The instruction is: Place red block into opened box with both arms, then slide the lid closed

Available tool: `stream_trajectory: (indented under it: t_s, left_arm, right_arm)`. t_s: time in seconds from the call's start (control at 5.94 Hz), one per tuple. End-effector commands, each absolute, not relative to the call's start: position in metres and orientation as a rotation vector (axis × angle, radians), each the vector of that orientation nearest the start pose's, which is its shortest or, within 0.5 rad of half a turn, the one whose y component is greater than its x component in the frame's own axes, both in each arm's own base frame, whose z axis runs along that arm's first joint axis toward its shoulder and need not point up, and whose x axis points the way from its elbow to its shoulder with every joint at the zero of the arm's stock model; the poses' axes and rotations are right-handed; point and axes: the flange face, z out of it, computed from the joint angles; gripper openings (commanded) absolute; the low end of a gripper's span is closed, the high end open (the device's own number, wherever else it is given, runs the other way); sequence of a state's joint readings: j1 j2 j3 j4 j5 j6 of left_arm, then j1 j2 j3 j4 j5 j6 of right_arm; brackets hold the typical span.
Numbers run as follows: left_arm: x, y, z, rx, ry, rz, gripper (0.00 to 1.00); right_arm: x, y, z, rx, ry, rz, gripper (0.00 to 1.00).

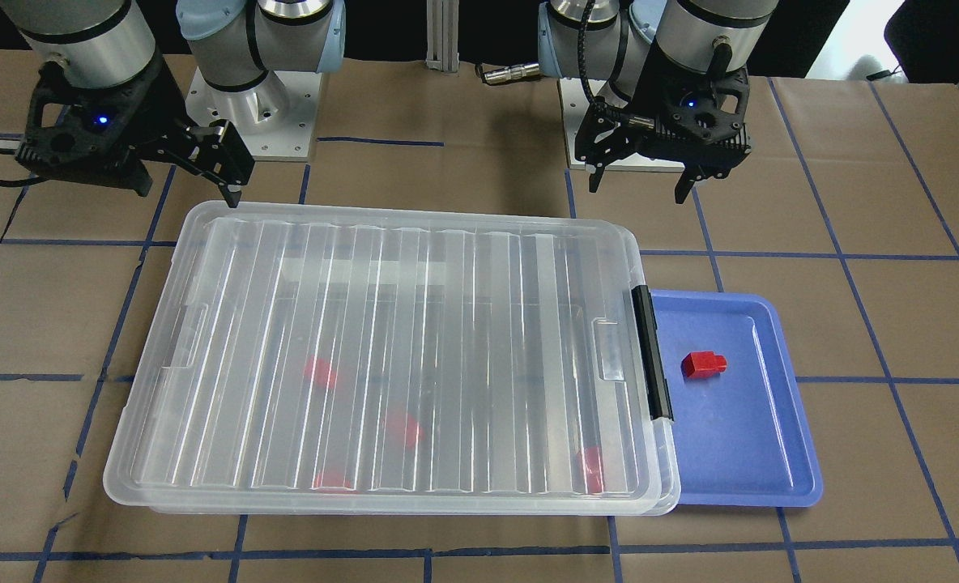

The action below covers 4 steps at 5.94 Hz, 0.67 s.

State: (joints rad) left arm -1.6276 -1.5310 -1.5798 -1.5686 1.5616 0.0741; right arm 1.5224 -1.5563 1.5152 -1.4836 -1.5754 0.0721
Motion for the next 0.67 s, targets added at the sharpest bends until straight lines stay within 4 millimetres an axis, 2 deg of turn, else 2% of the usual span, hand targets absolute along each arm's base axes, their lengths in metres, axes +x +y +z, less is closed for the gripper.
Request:
stream_trajectory:
  t_s: [0.0, 0.17, 0.51]
  left_arm:
    - [-0.161, -0.469, 0.504, 0.208, 3.143, -0.053, 0.98]
    - [-0.161, -0.47, 0.502, 0.208, 3.142, -0.051, 0.98]
    - [-0.161, -0.469, 0.502, 0.208, 3.142, -0.051, 0.98]
  right_arm:
    - [0.029, -0.522, 0.474, 0.185, 3.118, 0.132, 1.0]
    - [0.021, -0.537, 0.452, 0.178, 3.129, 0.106, 1.0]
    - [0.015, -0.541, 0.39, 0.161, 3.129, 0.106, 1.0]
